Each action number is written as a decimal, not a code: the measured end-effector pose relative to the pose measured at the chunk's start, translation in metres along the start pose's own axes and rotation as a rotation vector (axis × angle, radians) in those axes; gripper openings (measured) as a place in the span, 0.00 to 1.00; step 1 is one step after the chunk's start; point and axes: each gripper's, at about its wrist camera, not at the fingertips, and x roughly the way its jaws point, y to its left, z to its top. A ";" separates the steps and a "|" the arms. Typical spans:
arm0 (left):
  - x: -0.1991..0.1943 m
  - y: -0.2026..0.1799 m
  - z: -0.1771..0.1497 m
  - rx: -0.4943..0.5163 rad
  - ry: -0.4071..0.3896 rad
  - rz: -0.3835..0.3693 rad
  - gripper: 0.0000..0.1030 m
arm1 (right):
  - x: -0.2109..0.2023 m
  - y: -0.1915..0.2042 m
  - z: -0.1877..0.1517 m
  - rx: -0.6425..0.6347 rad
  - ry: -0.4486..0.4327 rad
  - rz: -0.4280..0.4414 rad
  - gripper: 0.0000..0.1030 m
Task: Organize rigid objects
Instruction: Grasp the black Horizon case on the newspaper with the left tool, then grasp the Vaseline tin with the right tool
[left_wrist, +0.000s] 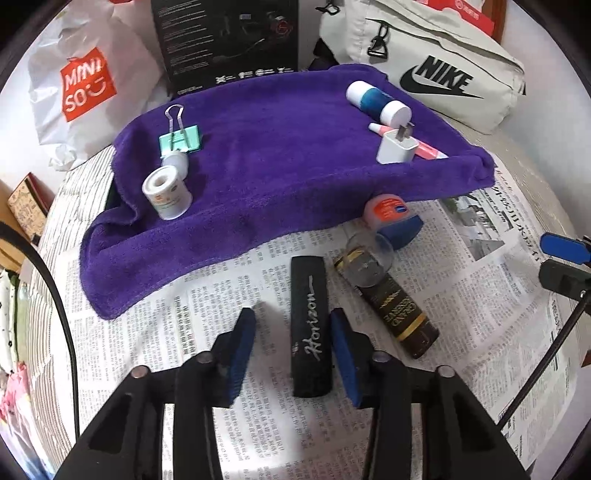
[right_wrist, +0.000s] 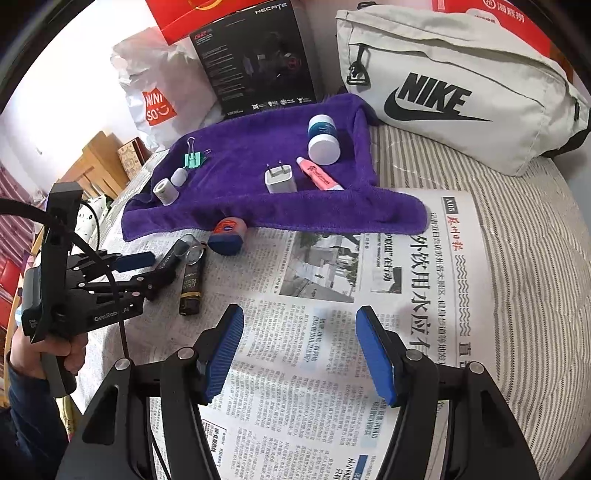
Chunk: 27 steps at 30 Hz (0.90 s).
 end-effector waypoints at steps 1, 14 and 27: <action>0.000 -0.002 0.000 0.010 -0.002 -0.002 0.34 | 0.000 0.001 0.000 -0.005 0.003 0.000 0.61; -0.005 0.000 -0.003 0.024 -0.017 -0.031 0.20 | 0.009 0.015 0.000 -0.027 0.019 0.011 0.61; -0.002 0.002 -0.002 0.015 -0.033 -0.045 0.21 | 0.019 0.027 0.002 -0.049 0.047 0.009 0.61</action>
